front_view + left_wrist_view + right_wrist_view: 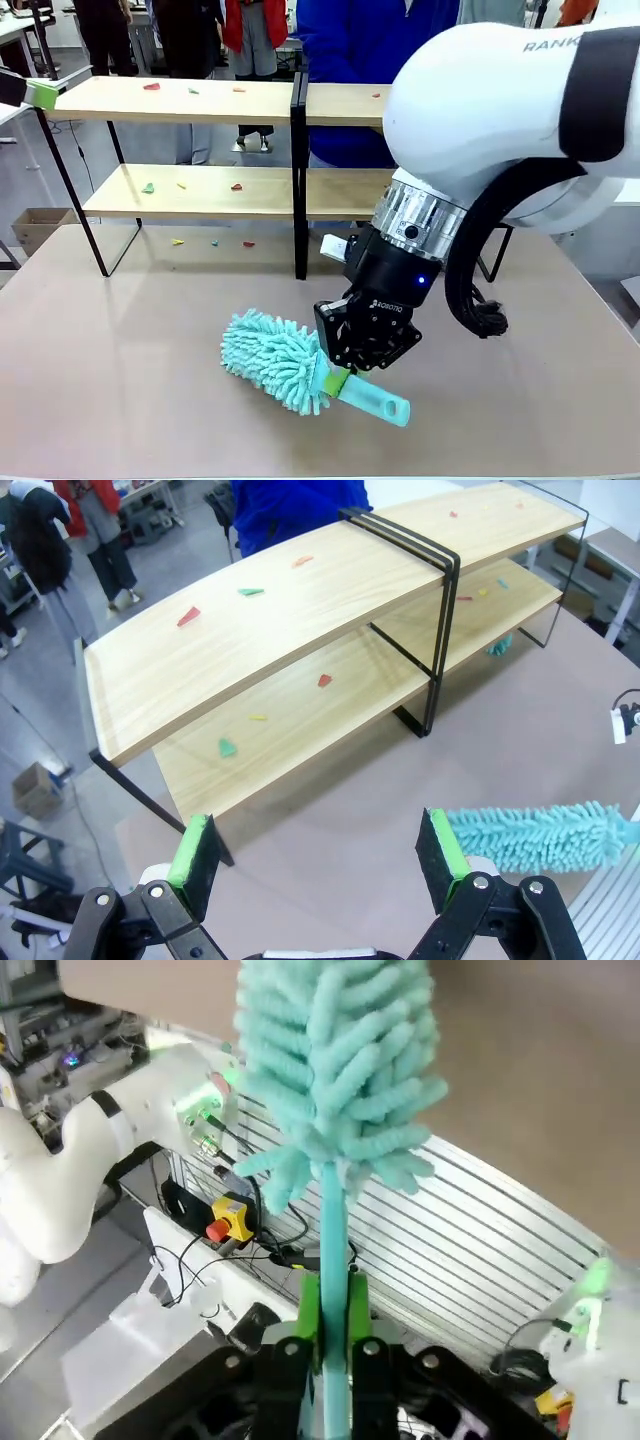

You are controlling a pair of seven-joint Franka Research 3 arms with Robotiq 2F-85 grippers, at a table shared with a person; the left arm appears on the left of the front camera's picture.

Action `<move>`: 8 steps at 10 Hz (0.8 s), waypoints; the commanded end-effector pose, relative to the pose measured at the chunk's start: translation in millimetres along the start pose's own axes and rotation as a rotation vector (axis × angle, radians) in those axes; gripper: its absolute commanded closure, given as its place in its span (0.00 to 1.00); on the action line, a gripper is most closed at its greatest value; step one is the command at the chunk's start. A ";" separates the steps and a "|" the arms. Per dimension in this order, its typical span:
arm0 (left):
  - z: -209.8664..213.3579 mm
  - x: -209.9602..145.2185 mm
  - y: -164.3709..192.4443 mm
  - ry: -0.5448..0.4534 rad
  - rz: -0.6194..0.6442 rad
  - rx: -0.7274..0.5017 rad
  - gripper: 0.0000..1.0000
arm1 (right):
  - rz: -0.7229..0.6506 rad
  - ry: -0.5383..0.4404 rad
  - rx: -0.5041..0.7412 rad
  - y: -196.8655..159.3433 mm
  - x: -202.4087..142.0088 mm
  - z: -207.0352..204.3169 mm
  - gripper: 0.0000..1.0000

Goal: Clean the shelves.
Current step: Clean a randomly selected level of the Shelf with the Duster.

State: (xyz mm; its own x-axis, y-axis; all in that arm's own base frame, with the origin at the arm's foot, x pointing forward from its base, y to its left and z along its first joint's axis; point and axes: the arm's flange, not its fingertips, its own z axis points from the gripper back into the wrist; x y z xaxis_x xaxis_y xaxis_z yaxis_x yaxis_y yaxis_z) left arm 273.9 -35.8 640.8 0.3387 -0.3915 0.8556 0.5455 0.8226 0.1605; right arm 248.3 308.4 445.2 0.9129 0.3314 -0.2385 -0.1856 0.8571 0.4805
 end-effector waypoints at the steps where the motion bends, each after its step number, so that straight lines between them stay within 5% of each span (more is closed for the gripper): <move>1: -0.1 -0.7 0.2 0.003 -0.002 0.003 0.00 | -0.001 -0.005 -0.002 -0.7 0.7 -1.2 0.88; 3: -0.1 -0.7 0.2 0.003 -0.002 0.003 0.00 | 0.063 -0.205 0.030 3.7 33.4 9.9 0.88; 8: -0.1 -0.7 0.2 0.003 -0.002 0.003 0.00 | 0.043 -0.334 -0.074 34.2 89.8 -17.4 0.88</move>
State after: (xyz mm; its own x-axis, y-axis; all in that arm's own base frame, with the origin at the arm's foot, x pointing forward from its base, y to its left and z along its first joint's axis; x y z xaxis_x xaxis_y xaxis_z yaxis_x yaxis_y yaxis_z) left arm 273.8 -35.8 640.9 0.3385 -0.3916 0.8556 0.5455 0.8226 0.1606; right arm 314.7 354.3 426.4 0.9613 0.2719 0.0450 -0.2614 0.8479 0.4613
